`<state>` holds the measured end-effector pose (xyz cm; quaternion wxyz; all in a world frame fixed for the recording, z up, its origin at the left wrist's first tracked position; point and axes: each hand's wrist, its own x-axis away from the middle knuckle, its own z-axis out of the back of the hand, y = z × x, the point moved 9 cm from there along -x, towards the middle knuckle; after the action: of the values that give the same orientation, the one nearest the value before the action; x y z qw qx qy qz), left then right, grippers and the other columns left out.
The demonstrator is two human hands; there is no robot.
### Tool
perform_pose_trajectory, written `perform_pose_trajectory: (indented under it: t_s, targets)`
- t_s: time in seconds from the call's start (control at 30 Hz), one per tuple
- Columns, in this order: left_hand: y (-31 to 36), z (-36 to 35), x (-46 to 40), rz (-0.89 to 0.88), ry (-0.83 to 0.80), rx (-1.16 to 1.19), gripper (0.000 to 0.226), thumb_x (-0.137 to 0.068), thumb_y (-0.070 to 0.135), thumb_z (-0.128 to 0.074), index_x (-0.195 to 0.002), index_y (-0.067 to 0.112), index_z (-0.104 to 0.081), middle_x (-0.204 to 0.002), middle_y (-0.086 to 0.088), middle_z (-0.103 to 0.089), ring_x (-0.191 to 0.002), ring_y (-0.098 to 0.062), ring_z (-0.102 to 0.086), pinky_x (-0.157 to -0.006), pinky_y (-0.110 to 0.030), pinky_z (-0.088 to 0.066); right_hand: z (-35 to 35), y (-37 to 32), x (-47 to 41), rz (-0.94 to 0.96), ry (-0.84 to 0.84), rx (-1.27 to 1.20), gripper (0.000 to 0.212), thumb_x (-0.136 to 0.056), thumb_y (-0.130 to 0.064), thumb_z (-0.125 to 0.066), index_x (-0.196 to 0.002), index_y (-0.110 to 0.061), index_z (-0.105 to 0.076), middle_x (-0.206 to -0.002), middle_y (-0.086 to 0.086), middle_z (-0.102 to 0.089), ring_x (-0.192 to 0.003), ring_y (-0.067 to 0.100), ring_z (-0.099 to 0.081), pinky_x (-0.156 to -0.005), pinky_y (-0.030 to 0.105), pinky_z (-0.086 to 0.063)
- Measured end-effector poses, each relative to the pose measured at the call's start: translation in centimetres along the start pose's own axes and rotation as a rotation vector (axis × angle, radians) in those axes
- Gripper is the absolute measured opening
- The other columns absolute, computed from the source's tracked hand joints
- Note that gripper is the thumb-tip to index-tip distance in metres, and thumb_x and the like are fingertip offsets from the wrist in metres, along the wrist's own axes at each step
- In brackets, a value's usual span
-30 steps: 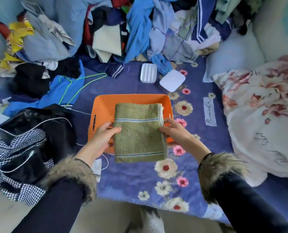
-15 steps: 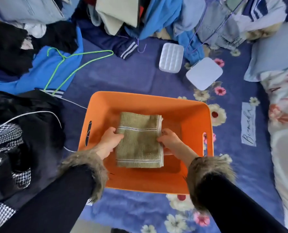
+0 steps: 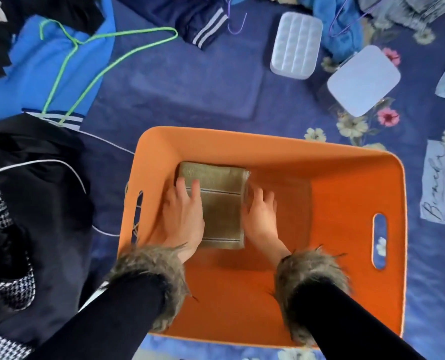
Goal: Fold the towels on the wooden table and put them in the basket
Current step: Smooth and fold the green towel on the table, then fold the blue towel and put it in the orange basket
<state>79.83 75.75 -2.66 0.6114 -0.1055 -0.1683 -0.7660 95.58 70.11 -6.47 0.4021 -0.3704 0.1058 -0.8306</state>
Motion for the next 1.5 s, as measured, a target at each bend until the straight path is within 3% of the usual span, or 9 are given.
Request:
perform_pose_trajectory:
  t_s: [0.1, 0.17, 0.43, 0.63, 0.73, 0.83, 0.97, 1.3, 1.5]
  targets:
    - [1.1, -3.2, 0.7, -0.183, -0.164, -0.138, 0.077, -0.088, 0.014, -0.055, -0.148, 0.019, -0.007, -0.155, -0.015, 0.007, -0.142, -0.037, -0.002, -0.113, -0.045, -0.019, -1.3, -3.3, 2.5, 0.427, -0.03, 0.399, 0.068, -0.087, -0.02, -0.057, -0.146, -0.015, -0.024, -0.155, 0.012, -0.016, -0.143, 0.032, -0.014, -0.115, 0.048, -0.014]
    - [0.8, -4.7, 0.5, -0.212, -0.236, -0.186, 0.084, -0.089, 0.026, -0.057, -0.149, 0.024, 0.002, -0.155, -0.011, 0.017, -0.143, -0.034, 0.01, -0.117, -0.047, -0.009, -3.1, -3.1, 2.8, 0.535, -0.123, 0.588, 0.076, -0.086, -0.032, -0.061, -0.148, -0.017, -0.019, -0.158, 0.007, -0.005, -0.146, 0.025, -0.003, -0.116, 0.047, -0.002]
    - [-0.3, -6.1, -1.1, -0.147, -0.339, -0.211, 0.093, -0.086, 0.034, -0.062, -0.147, 0.03, 0.008, -0.156, -0.004, 0.019, -0.144, -0.029, 0.011, -0.117, -0.047, -0.005, -4.5, -2.3, 0.5, 0.441, -0.35, 0.614, 0.074, -0.092, -0.036, -0.052, -0.149, -0.022, -0.007, -0.158, -0.002, 0.008, -0.145, 0.019, 0.011, -0.118, 0.042, -0.002]
    - [0.3, -0.7, 3.2, -0.057, -0.374, 0.068, 0.057, -0.093, 0.022, -0.052, -0.143, 0.014, -0.026, -0.155, -0.01, -0.012, -0.142, -0.028, -0.016, -0.11, -0.04, -0.027, -0.7, -4.6, 5.1, 0.329, -0.36, 0.326, 0.059, -0.096, -0.026, -0.045, -0.148, -0.02, -0.019, -0.155, 0.002, -0.018, -0.142, 0.025, -0.018, -0.115, 0.038, -0.019]
    - [0.8, 5.5, 7.3, -0.032, -0.213, 0.43, 0.05, -0.094, 0.022, -0.05, -0.141, 0.016, -0.034, -0.147, -0.005, -0.034, -0.13, -0.023, -0.041, -0.103, -0.035, -0.036, 2.5, -7.2, 9.1, 0.327, -0.317, 0.194, 0.049, -0.094, -0.02, -0.047, -0.141, -0.012, -0.034, -0.143, 0.01, -0.041, -0.132, 0.032, -0.038, -0.104, 0.036, -0.033]
    - [-0.9, 13.3, 12.9, 0.009, 0.158, 0.673, 0.041, -0.092, 0.018, -0.053, -0.132, 0.014, -0.047, -0.131, -0.004, -0.053, -0.12, -0.021, -0.05, -0.099, -0.027, -0.035, 6.1, -11.3, 13.9, 0.398, -0.277, 0.127, 0.039, -0.095, -0.019, -0.046, -0.133, -0.01, -0.046, -0.133, 0.013, -0.053, -0.12, 0.032, -0.051, -0.098, 0.036, -0.039]
    - [-6.9, 17.9, 23.4, 0.308, 0.445, 0.985, 0.028, -0.092, 0.009, -0.051, -0.12, 0.01, -0.056, -0.111, 0.001, -0.062, -0.101, -0.02, -0.06, -0.092, -0.032, -0.046, 8.2, -17.1, 22.6, 0.548, -0.286, 0.092, 0.029, -0.096, -0.02, -0.044, -0.122, -0.014, -0.056, -0.118, 0.011, -0.063, -0.109, 0.032, -0.058, -0.092, 0.036, -0.042]
    - [-20.2, 18.8, 51.2, 0.818, 0.71, 0.937, 0.028, -0.095, 0.026, -0.046, -0.115, 0.012, -0.059, -0.113, -0.007, -0.065, -0.1, -0.024, -0.062, -0.091, -0.037, -0.048, -1.9, -27.2, 46.9, 0.968, -0.684, 0.174, 0.029, -0.093, -0.015, -0.051, -0.121, -0.009, -0.056, -0.105, 0.012, -0.068, -0.095, 0.025, -0.062, -0.089, 0.032, -0.043]
    - [-26.7, 14.2, 65.6, 1.129, 0.855, 1.001, 0.022, -0.096, 0.02, -0.047, -0.114, 0.016, -0.058, -0.112, 0.001, -0.06, -0.087, -0.007, -0.055, -0.068, -0.006, -0.041, -12.0, -30.5, 61.3, 1.251, -0.908, 0.39, 0.031, -0.096, -0.019, -0.047, -0.125, -0.009, -0.052, -0.115, 0.01, -0.062, -0.097, 0.023, -0.06, -0.089, 0.028, -0.043]
